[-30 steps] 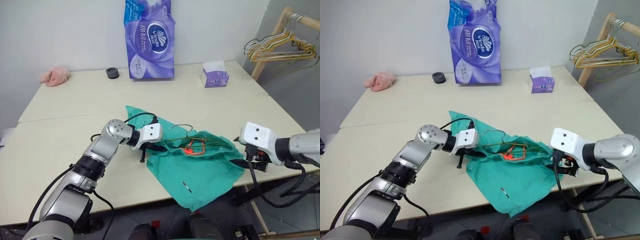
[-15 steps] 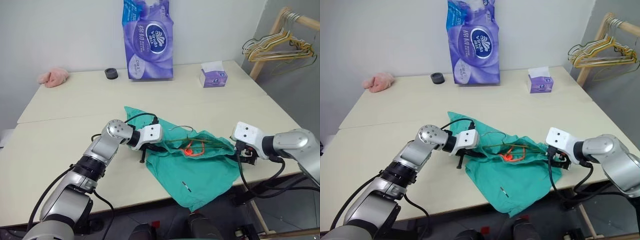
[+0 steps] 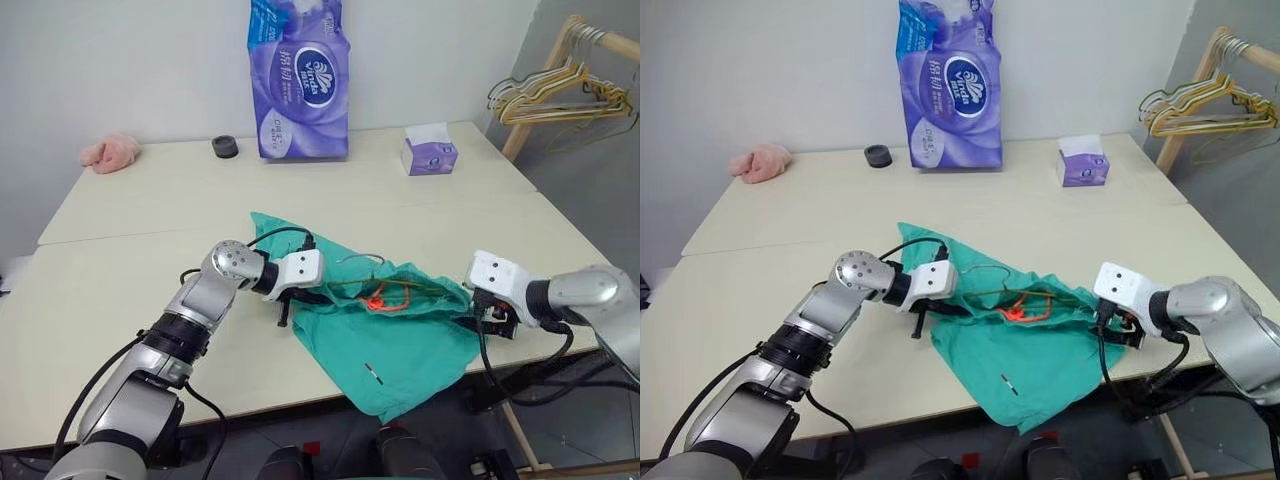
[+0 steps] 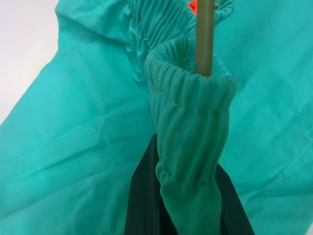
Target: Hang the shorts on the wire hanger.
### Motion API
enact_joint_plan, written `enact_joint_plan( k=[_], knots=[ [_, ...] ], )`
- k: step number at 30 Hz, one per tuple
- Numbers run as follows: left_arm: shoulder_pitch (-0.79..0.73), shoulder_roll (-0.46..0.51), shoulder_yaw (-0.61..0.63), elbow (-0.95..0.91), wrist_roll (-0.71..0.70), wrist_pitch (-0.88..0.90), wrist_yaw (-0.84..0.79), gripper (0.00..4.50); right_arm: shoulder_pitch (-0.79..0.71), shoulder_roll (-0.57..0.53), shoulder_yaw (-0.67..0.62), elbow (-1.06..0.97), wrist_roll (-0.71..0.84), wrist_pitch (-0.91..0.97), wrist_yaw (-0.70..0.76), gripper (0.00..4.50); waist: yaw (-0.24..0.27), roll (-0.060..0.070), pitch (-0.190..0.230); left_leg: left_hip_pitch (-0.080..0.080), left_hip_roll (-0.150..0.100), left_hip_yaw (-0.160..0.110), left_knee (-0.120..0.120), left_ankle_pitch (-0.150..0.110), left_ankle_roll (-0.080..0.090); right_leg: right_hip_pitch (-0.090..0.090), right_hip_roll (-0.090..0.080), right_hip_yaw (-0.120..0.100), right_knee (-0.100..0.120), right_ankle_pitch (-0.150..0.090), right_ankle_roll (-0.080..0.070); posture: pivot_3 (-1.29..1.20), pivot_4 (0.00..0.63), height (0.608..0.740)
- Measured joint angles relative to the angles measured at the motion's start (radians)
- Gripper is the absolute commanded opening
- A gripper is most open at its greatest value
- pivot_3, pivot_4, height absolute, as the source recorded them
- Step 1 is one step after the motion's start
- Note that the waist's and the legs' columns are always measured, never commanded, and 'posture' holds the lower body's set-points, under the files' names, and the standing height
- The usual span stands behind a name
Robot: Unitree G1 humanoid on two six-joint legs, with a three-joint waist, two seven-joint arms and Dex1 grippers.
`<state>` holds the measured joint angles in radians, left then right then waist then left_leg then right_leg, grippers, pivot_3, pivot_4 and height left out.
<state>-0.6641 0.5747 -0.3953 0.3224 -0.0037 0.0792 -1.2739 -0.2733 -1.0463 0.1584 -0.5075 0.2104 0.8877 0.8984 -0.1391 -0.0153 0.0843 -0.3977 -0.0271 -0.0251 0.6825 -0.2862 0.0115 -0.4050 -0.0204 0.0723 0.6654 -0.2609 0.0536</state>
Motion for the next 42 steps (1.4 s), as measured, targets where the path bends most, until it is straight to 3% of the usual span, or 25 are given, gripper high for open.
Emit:
enact_joint_plan(
  k=[1, 4, 13, 14, 23, 27, 37, 42],
  knots=[
    [0.000, 0.000, 0.000, 0.000, 0.002, -0.001, 0.000, 0.00, 0.008, 0.009, -0.018, -0.014, 0.010, 0.019, -0.010, 3.84, -0.001, 0.000, 0.000, 0.000, 0.000, 0.000, 0.000, 0.000, 0.000, 0.000, 0.000, 0.000, 0.000, 0.000, 0.000, -0.20, 0.070, 0.740],
    [0.000, 0.000, 0.000, 0.001, 0.006, -0.006, 0.000, 0.00, 0.004, 0.044, -0.056, -0.052, 0.032, 0.062, -0.040, 3.25, -0.003, 0.000, 0.000, 0.001, 0.000, 0.000, 0.000, 0.000, 0.000, 0.000, 0.000, 0.000, 0.000, 0.001, -0.001, -0.21, 0.070, 0.740],
    [-0.003, -0.001, 0.000, 0.007, 0.022, -0.022, 0.000, 0.00, -0.032, 0.057, -0.059, -0.076, 0.049, 0.101, -0.072, 0.11, -0.002, 0.000, 0.000, 0.000, 0.000, 0.000, 0.000, 0.000, 0.000, 0.000, 0.000, 0.000, 0.000, 0.001, -0.001, -0.20, 0.067, 0.740],
    [-0.003, 0.000, 0.000, 0.007, 0.024, -0.022, 0.000, 0.00, -0.035, 0.056, -0.059, -0.076, 0.049, 0.101, -0.073, 0.05, -0.002, 0.000, 0.000, 0.000, 0.000, 0.000, 0.000, 0.000, 0.000, 0.000, 0.000, 0.000, 0.000, 0.001, -0.001, -0.20, 0.067, 0.740],
    [-0.003, -0.001, 0.002, 0.007, 0.027, -0.019, 0.018, 0.00, -0.150, 0.039, -0.051, -0.088, 0.083, 0.106, -0.047, 0.05, -0.004, 0.001, 0.000, 0.001, 0.000, 0.001, 0.000, 0.000, 0.000, 0.000, 0.000, 0.000, 0.000, 0.001, -0.001, -0.20, 0.065, 0.740],
    [-0.003, -0.005, 0.002, 0.007, 0.032, -0.016, 0.020, 0.00, -0.248, 0.045, 0.031, -0.087, 0.083, 0.097, -0.027, 0.05, -0.004, 0.001, -0.001, 0.000, 0.000, 0.000, 0.000, 0.000, 0.000, 0.000, 0.000, 0.000, 0.000, 0.001, -0.001, -0.20, 0.062, 0.740],
    [-0.001, -0.012, 0.002, 0.007, 0.044, 0.000, 0.036, 0.00, -0.295, 0.063, 0.122, -0.105, 0.069, 0.072, 0.003, 0.05, -0.004, 0.001, -0.001, 0.000, 0.000, 0.000, 0.000, 0.000, 0.000, 0.000, 0.000, 0.000, 0.001, 0.001, -0.001, -0.20, 0.059, 0.740],
    [0.000, -0.023, 0.002, 0.007, 0.044, 0.004, 0.043, 0.00, -0.307, 0.082, 0.159, -0.109, 0.043, 0.038, 0.001, 1.47, -0.005, 0.002, -0.002, 0.000, 0.000, 0.000, 0.000, 0.000, -0.001, 0.000, 0.000, 0.000, 0.000, 0.001, -0.001, -0.20, 0.058, 0.740]
  ],
)
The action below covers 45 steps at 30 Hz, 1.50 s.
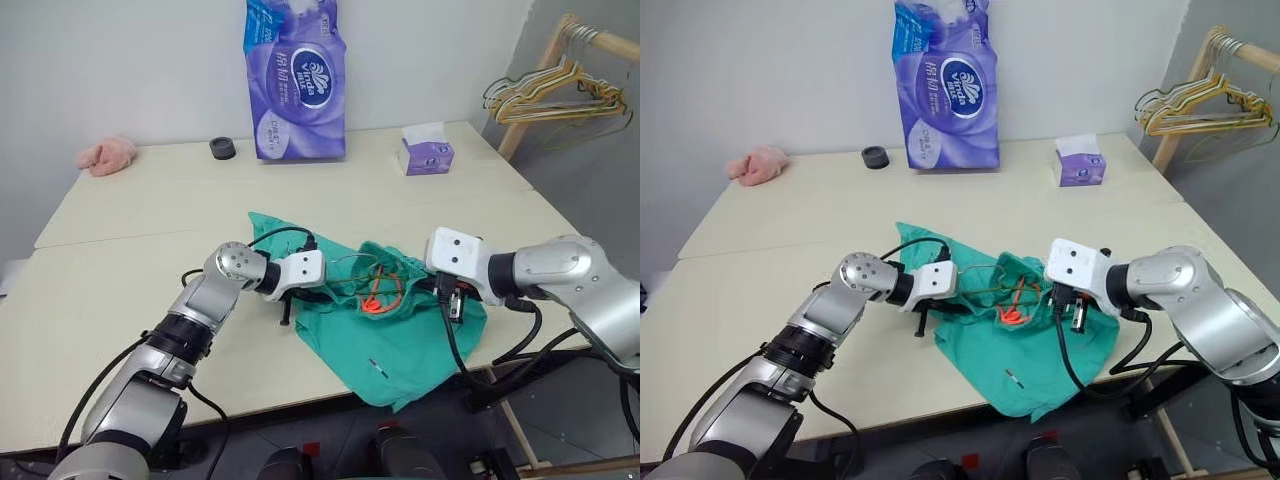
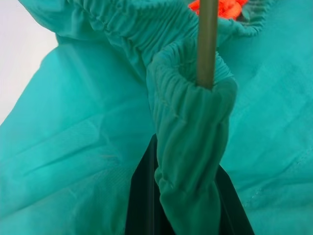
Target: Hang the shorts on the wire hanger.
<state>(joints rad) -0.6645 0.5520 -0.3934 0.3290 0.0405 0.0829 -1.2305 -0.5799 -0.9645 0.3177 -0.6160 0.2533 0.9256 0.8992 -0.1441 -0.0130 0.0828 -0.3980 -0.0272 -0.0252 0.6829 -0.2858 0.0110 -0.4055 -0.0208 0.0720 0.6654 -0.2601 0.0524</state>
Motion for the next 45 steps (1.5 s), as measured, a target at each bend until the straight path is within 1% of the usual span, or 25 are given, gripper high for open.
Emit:
enact_joint_plan(
  k=[3, 7, 9, 14, 21, 23, 26, 28, 32, 35, 36, 42, 44, 45],
  knots=[
    [0.000, -0.002, 0.000, 0.000, 0.000, 0.000, 0.002, 0.00, 0.000, -0.004, -0.001, -0.012, 0.001, -0.004, 0.007, 2.52, 0.001, 0.000, 0.000, 0.000, 0.000, 0.000, 0.000, 0.000, 0.000, 0.000, 0.000, 0.000, 0.000, 0.000, 0.000, -0.20, 0.058, 0.740],
    [0.001, -0.007, 0.000, 0.000, 0.000, 0.000, 0.004, 0.00, 0.018, -0.051, -0.030, -0.041, 0.004, 0.002, 0.018, 3.88, 0.002, 0.000, 0.000, 0.000, 0.000, 0.000, 0.000, 0.000, 0.000, 0.000, 0.000, 0.000, 0.000, 0.000, 0.000, -0.21, 0.059, 0.740],
    [0.001, -0.008, 0.000, 0.000, 0.000, 0.000, 0.005, 0.00, 0.030, -0.083, -0.055, -0.054, 0.006, 0.006, 0.025, 3.88, 0.001, 0.001, 0.000, 0.000, 0.000, 0.000, 0.000, 0.000, 0.000, 0.000, 0.000, 0.000, 0.000, 0.000, 0.000, -0.21, 0.060, 0.740],
    [0.003, -0.011, 0.000, -0.002, -0.001, 0.000, 0.007, 0.00, 0.140, -0.166, -0.103, -0.049, 0.002, -0.002, 0.036, 3.88, 0.002, 0.001, -0.001, 0.000, 0.000, 0.000, 0.000, 0.000, 0.000, 0.000, 0.000, 0.000, 0.000, 0.000, 0.000, -0.21, 0.061, 0.740],
    [0.003, -0.016, 0.000, -0.002, -0.001, 0.000, 0.001, 0.00, 0.215, -0.182, -0.099, 0.026, -0.040, -0.069, 0.034, 3.88, 0.000, 0.001, -0.001, 0.000, 0.000, 0.001, 0.000, 0.000, 0.000, 0.000, 0.000, 0.000, 0.000, 0.000, 0.000, -0.21, 0.062, 0.740],
    [0.004, -0.016, 0.000, -0.002, -0.001, 0.000, -0.003, 0.00, 0.211, -0.165, -0.088, 0.059, -0.066, -0.097, 0.032, 3.88, -0.001, 0.001, -0.001, 0.001, 0.000, 0.001, 0.000, 0.000, 0.000, 0.000, 0.000, 0.000, 0.000, 0.000, 0.000, -0.21, 0.061, 0.740],
    [0.004, -0.014, 0.000, -0.004, -0.001, 0.000, -0.005, 0.00, 0.189, -0.120, -0.032, 0.126, -0.109, -0.133, 0.029, 3.88, -0.001, 0.001, -0.001, 0.001, 0.000, 0.001, 0.000, 0.000, 0.000, 0.000, 0.000, 0.000, 0.000, 0.000, 0.000, -0.21, 0.061, 0.740],
    [0.004, -0.016, 0.000, -0.005, -0.001, 0.000, -0.006, 0.00, 0.145, -0.072, 0.028, 0.201, -0.156, -0.173, 0.032, 3.88, -0.002, 0.002, -0.001, 0.001, 0.000, 0.002, 0.000, 0.000, 0.000, 0.000, 0.000, 0.000, 0.000, 0.000, 0.000, -0.21, 0.061, 0.740],
    [0.004, -0.017, 0.000, -0.005, -0.001, -0.001, -0.007, 0.00, 0.085, -0.014, 0.097, 0.301, -0.214, -0.229, 0.046, 3.88, -0.003, 0.002, -0.001, 0.001, -0.001, 0.002, 0.000, 0.000, 0.000, 0.000, 0.000, -0.001, 0.000, 0.000, 0.000, -0.20, 0.062, 0.740],
    [0.004, -0.017, 0.000, -0.006, -0.002, -0.001, -0.009, 0.00, 0.046, 0.016, 0.123, 0.363, -0.244, -0.264, 0.071, 3.33, -0.002, 0.002, -0.001, 0.001, -0.001, 0.002, 0.001, 0.000, 0.000, 0.000, 0.000, -0.001, 0.001, 0.000, 0.000, -0.20, 0.062, 0.740],
    [0.004, -0.017, 0.000, -0.007, -0.002, -0.001, -0.010, 0.00, 0.034, 0.022, 0.132, 0.389, -0.256, -0.281, 0.087, 3.05, -0.002, 0.002, -0.001, 0.001, -0.001, 0.001, 0.001, 0.000, 0.000, 0.000, 0.000, -0.001, 0.001, 0.000, 0.000, -0.20, 0.063, 0.740],
    [0.005, -0.017, 0.001, -0.007, -0.004, 0.000, -0.012, 0.00, 0.030, 0.029, 0.138, 0.408, -0.274, -0.304, 0.146, 1.06, -0.001, 0.002, -0.001, 0.001, -0.001, 0.001, 0.001, 0.000, 0.000, 0.000, 0.000, -0.001, 0.001, 0.000, 0.000, -0.20, 0.066, 0.740],
    [0.009, -0.020, 0.009, -0.007, -0.015, 0.000, -0.009, 0.00, 0.030, 0.030, 0.135, 0.397, -0.272, -0.300, 0.153, 0.29, -0.001, 0.002, -0.001, 0.001, -0.001, 0.001, 0.001, 0.000, 0.000, 0.000, 0.000, -0.001, 0.001, 0.000, 0.000, -0.20, 0.067, 0.740],
    [0.012, -0.023, 0.012, -0.006, -0.020, 0.000, -0.006, 0.00, 0.030, 0.030, 0.132, 0.388, -0.272, -0.295, 0.157, 0.07, -0.001, 0.002, -0.001, 0.001, -0.001, 0.001, 0.001, 0.000, 0.000, 0.000, 0.000, 0.000, 0.001, 0.000, 0.000, -0.20, 0.067, 0.740]
  ],
)
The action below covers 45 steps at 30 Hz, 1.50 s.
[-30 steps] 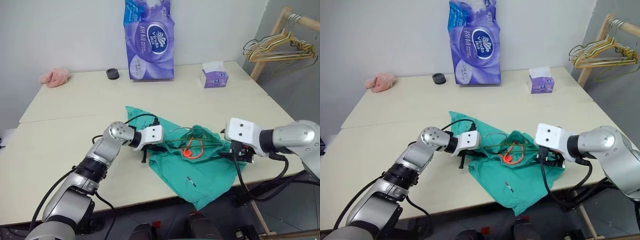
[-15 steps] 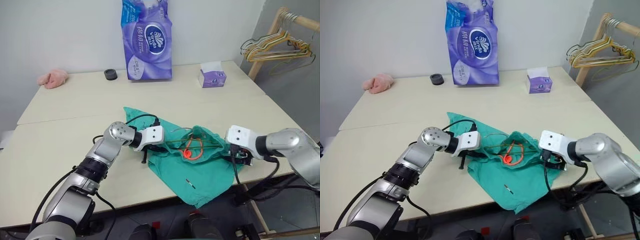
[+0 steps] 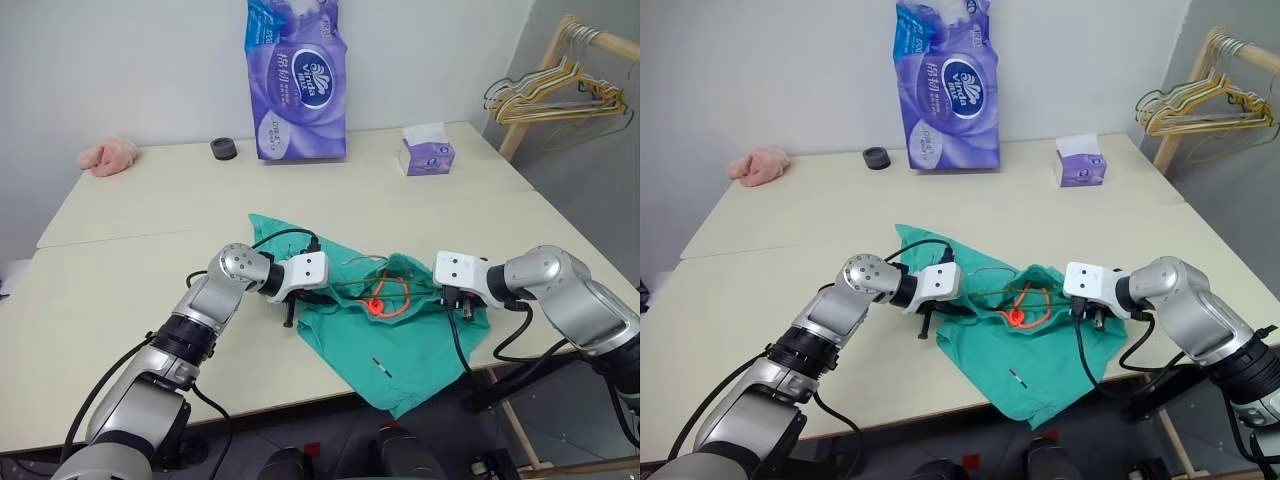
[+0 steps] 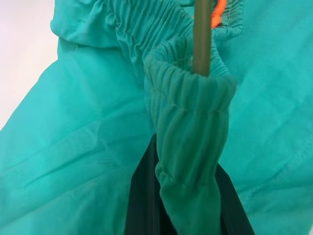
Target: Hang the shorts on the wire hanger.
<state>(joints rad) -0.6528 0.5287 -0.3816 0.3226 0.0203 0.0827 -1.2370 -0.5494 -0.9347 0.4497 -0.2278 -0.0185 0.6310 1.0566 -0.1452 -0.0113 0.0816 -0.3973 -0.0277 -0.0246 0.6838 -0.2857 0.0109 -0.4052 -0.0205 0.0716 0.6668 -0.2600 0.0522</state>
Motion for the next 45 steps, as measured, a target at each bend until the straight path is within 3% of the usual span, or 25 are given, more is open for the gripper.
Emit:
enact_joint_plan(
  k=[2, 11, 23, 34, 37, 42, 45],
  knots=[
    [0.004, -0.008, 0.020, 0.001, -0.010, 0.019, 0.003, 0.00, 0.007, -0.001, -0.010, -0.021, 0.001, 0.018, 0.011, 0.01, 0.000, 0.000, 0.000, 0.000, 0.000, -0.001, 0.000, 0.000, 0.000, 0.000, 0.000, 0.000, 0.000, 0.000, 0.000, -0.21, 0.066, 0.740],
    [-0.011, -0.053, 0.118, 0.004, -0.117, 0.093, 0.016, 2.53, 0.019, 0.015, -0.038, -0.090, 0.013, 0.079, 0.026, 0.00, -0.001, 0.000, 0.000, 0.000, 0.000, -0.001, 0.001, 0.000, 0.000, 0.000, 0.000, 0.000, 0.000, 0.000, 0.000, -0.21, 0.062, 0.740],
    [-0.097, 0.134, 0.192, 0.244, -0.152, 0.068, -0.140, 2.53, 0.054, -0.008, -0.093, -0.120, 0.048, 0.094, 0.032, 0.00, -0.018, 0.001, 0.000, 0.000, 0.000, -0.002, 0.000, 0.000, 0.000, 0.000, 0.000, -0.001, 0.000, 0.000, 0.000, -0.21, 0.052, 0.740],
    [-0.103, 0.122, 0.189, 0.291, -0.141, 0.060, -0.234, 2.53, 0.074, -0.020, -0.118, -0.131, 0.080, 0.110, 0.031, 0.00, -0.022, 0.001, 0.000, -0.001, -0.001, -0.001, 0.001, 0.000, 0.000, 0.000, -0.001, 0.000, 0.000, 0.000, 0.000, -0.23, 0.050, 0.740],
    [-0.118, 0.119, 0.188, 0.346, -0.109, 0.045, -0.213, 3.07, 0.092, -0.030, -0.138, -0.142, 0.089, 0.120, 0.031, 0.00, -0.021, 0.001, -0.001, -0.001, -0.001, -0.001, 0.001, 0.000, 0.000, 0.000, -0.001, -0.001, 0.000, 0.000, 0.000, -0.23, 0.052, 0.740],
    [-0.135, 0.057, 0.188, 0.435, -0.058, -0.025, -0.125, 4.48, 0.098, -0.034, -0.169, -0.162, 0.107, 0.132, 0.029, 0.00, -0.019, 0.001, -0.001, -0.001, -0.001, -0.001, 0.001, 0.000, 0.000, 0.000, -0.001, -0.001, 0.000, 0.000, 0.000, -0.23, 0.054, 0.740],
    [-0.142, 0.019, 0.184, 0.472, -0.037, -0.067, -0.085, 4.48, 0.104, -0.039, -0.195, -0.182, 0.124, 0.151, 0.028, 0.00, -0.020, 0.001, -0.001, -0.001, -0.001, -0.002, 0.001, 0.000, 0.000, 0.000, -0.001, 0.000, 0.000, 0.000, 0.000, -0.23, 0.055, 0.740]
  ],
)
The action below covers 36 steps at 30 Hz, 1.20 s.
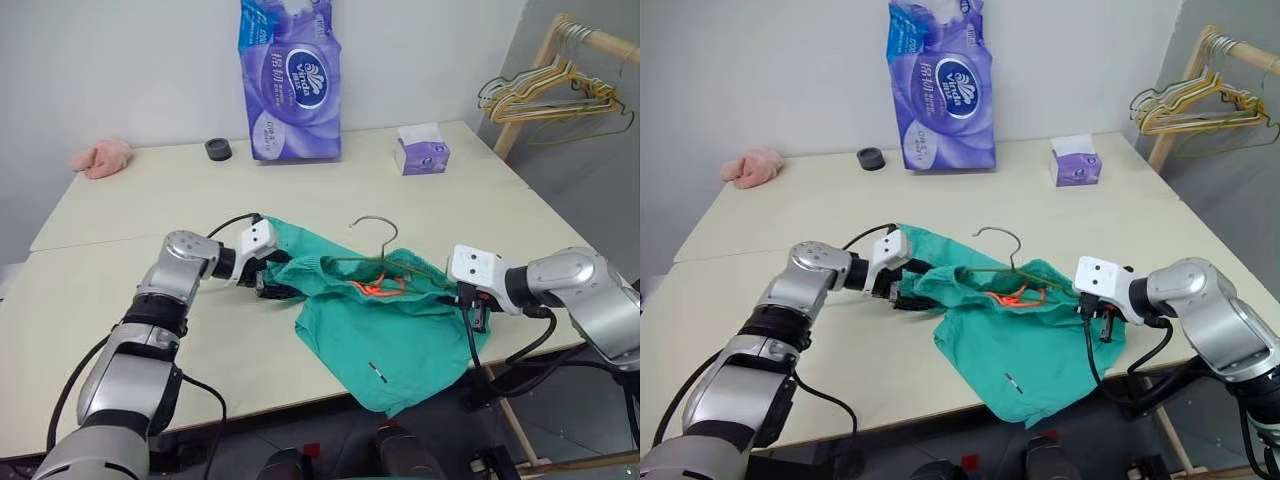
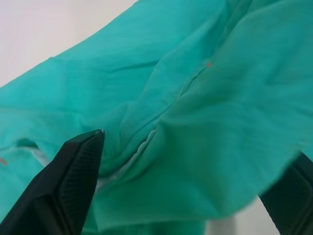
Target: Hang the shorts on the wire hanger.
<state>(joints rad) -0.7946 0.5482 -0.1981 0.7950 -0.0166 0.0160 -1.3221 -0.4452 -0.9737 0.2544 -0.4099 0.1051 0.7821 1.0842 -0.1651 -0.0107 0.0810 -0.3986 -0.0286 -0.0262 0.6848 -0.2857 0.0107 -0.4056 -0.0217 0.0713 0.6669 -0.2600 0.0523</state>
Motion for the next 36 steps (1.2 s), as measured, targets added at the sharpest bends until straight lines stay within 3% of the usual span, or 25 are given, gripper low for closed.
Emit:
enact_joint_plan(
  k=[2, 6, 17, 28, 32, 36],
  knots=[
    [0.000, -0.025, -0.001, 0.016, 0.002, -0.007, 0.011, 4.48, 0.003, -0.002, -0.014, -0.019, 0.012, 0.016, -0.003, 0.00, -0.001, 0.000, 0.000, 0.000, 0.000, 0.000, 0.000, 0.000, 0.000, 0.000, 0.000, 0.000, 0.000, 0.000, 0.000, -0.23, 0.056, 0.740],
    [-0.005, -0.040, -0.002, 0.038, 0.019, -0.043, 0.045, 3.63, 0.027, -0.014, -0.035, -0.050, 0.034, 0.039, -0.006, 0.00, -0.002, 0.000, 0.000, 0.000, 0.000, 0.000, 0.000, 0.000, 0.000, 0.000, 0.000, 0.000, 0.000, 0.000, 0.000, -0.24, 0.063, 0.740],
    [-0.096, -0.041, 0.040, 0.190, 0.039, -0.078, 0.231, 0.12, 0.085, -0.062, -0.083, -0.098, 0.077, 0.078, -0.021, 0.00, -0.002, 0.000, 0.000, 0.000, 0.000, 0.000, 0.000, 0.000, 0.000, 0.000, 0.000, 0.000, 0.000, 0.000, 0.000, -0.25, 0.063, 0.740],
    [-0.088, -0.043, 0.049, 0.209, 0.054, -0.085, 0.271, 0.02, 0.124, -0.088, -0.148, -0.103, 0.124, 0.101, -0.050, 0.00, -0.002, 0.000, 0.000, 0.000, 0.000, 0.000, 0.000, 0.000, 0.000, 0.000, 0.000, 0.000, 0.000, 0.000, 0.000, -0.24, 0.065, 0.740],
    [-0.063, -0.087, 0.088, 0.134, -0.014, -0.044, 0.216, 0.02, 0.118, -0.071, -0.148, -0.115, 0.145, 0.116, -0.068, 0.00, 0.002, 0.000, 0.000, -0.001, 0.000, 0.000, 0.001, 0.000, 0.000, 0.000, 0.000, 0.000, 0.000, 0.000, 0.000, -0.24, 0.064, 0.740],
    [-0.060, -0.120, 0.141, 0.029, -0.094, 0.024, 0.217, 0.93, 0.116, -0.066, -0.147, -0.117, 0.152, 0.120, -0.084, 0.00, 0.000, 0.000, 0.000, -0.001, 0.000, 0.000, 0.001, 0.000, 0.000, 0.000, 0.000, 0.000, 0.000, 0.000, 0.000, -0.23, 0.061, 0.740]
  ],
)
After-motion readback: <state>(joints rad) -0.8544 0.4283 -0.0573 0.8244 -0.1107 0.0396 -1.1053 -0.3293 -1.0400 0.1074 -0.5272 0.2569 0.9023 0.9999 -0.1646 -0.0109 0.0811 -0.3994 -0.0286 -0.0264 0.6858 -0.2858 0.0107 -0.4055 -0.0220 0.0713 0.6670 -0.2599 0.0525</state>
